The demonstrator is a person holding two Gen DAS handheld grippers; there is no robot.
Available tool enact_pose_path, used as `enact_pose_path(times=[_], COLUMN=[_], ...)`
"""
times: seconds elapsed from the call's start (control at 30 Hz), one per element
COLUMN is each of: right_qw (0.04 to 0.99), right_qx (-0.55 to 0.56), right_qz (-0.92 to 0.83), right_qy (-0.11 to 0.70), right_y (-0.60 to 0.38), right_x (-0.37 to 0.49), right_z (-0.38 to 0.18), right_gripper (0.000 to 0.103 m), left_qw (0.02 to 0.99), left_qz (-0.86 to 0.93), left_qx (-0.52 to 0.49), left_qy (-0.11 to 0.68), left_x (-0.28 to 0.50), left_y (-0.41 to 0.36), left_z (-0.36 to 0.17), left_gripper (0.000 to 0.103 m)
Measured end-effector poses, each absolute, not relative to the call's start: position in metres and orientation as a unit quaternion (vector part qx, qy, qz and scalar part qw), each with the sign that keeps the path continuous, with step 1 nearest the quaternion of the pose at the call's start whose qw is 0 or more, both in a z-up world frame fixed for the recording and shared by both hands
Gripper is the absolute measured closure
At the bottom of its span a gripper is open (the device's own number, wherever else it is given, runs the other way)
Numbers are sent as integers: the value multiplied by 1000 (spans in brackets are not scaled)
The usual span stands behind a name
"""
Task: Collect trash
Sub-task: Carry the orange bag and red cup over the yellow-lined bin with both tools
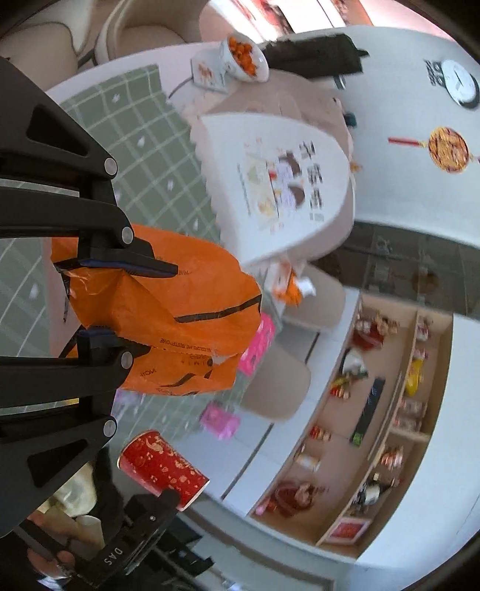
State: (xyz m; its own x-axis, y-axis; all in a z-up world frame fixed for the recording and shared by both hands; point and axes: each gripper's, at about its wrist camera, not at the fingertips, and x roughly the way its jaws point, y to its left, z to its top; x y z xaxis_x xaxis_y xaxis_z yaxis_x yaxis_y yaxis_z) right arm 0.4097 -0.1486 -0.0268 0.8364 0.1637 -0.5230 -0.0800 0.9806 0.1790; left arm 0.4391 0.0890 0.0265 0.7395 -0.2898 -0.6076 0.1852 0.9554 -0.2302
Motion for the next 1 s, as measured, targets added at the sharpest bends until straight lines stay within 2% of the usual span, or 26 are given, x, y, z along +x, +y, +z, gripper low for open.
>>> enact_pose_path(times=[0.23, 0.47, 0.7, 0.77, 0.83, 1.0], right_qw=[967, 966, 962, 958, 954, 950], right_qx=[68, 70, 70, 84, 91, 91], right_qz=[5, -60, -107, -110, -106, -83], right_qy=[246, 242, 242, 252, 265, 288], right_y=[-220, -287, -329, -338, -341, -343], right_x=[305, 220, 179, 178, 178, 189], right_z=[-1, -1, -20, -30, -39, -59], right_gripper=[61, 61, 61, 69, 70, 70], left_qw=[911, 868, 815, 807, 789, 780], left_qz=[-219, -319, -393, -384, -378, -381], left_qx=[-56, -55, -56, -48, -52, -36], left_qy=[345, 378, 422, 445, 481, 494], left_x=[382, 331, 313, 315, 315, 308], left_y=[-15, -121, -207, -220, -232, -243], left_z=[30, 17, -51, -76, -101, -119], left_gripper=[80, 80, 80, 80, 80, 80])
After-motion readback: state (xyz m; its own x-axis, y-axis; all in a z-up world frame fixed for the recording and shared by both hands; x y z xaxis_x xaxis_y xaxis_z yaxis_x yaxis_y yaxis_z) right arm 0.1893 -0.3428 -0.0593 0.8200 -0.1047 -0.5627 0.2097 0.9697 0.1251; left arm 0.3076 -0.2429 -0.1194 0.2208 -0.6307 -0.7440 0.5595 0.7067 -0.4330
